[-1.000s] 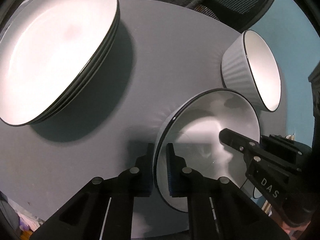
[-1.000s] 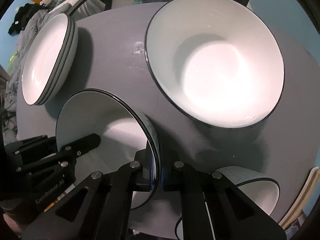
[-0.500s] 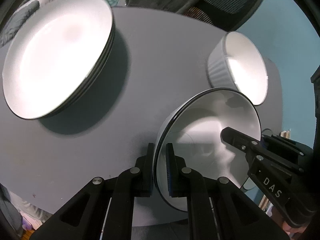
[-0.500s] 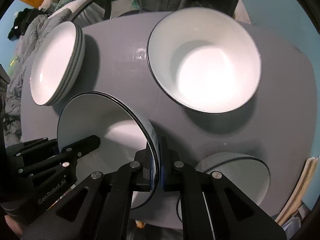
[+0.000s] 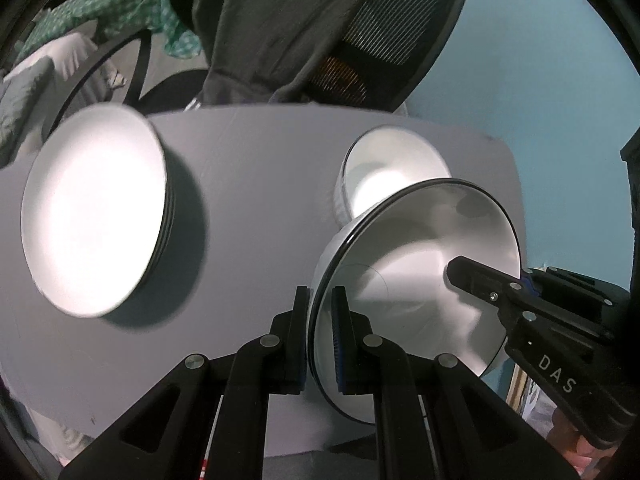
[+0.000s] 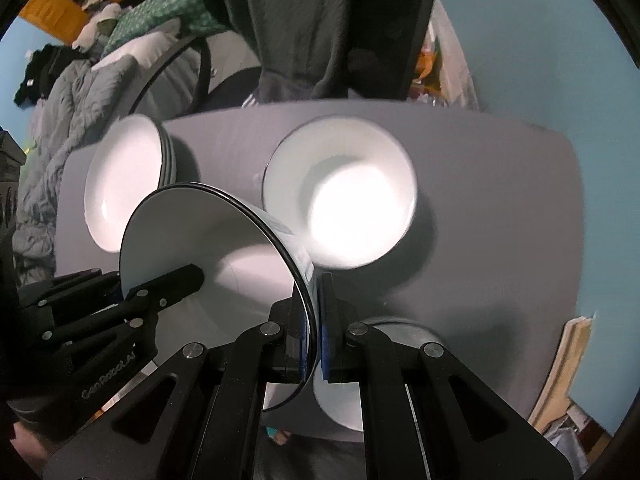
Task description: Organize plates and bowls
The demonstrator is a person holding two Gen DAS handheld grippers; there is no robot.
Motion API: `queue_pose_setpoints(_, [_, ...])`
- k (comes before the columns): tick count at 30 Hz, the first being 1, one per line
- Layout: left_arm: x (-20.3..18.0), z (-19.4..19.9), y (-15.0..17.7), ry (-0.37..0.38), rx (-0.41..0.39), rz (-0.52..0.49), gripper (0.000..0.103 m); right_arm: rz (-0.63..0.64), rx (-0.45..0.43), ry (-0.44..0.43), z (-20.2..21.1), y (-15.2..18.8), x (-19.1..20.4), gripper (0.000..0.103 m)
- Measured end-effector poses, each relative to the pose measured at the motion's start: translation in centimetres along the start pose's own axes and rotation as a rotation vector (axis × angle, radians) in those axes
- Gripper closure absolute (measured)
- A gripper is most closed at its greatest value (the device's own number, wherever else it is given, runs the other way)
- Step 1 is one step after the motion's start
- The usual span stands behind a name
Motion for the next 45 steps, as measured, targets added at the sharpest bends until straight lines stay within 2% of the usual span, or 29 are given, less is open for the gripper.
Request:
queue_pose_setpoints(8, [-0.1,0.5,-3.3,-0.018,-0.016,-0.042,0.093,-0.026,-0.042,0.028,1.3,-2.8,-2.2,0.098])
queue_pose_setpoints(17, [-0.6,-1.7,-6.0,-0.044,0.011,-0.081,0.093,-0.081,-0.017,0.014,0.9,-4.3,-4.8,0.098])
queue_pose_setpoints(34, [-1.1,-4.5,-6.1,-0.072,0.079,-0.124,0.093,-0.139,0.044,0.002,-1.4,-4.3,-7.1,0.098])
queue_pose_setpoints(45, [-1.7,-4.5,-6.3,-0.106,0.102,-0.174,0.091,-0.156,0.052,-0.002,-1.4,-4.2,-8.0,0.096])
Point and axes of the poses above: each gripper's, at about its wrist camera, not at the fingertips, and z roughly against the way its jaws point, x to its left, y to its underside, the point moved 7 cm from there along -z, roughly the way its jaws point, and after that the axes turned 7 degrees about -z, right-handed, at the moved point
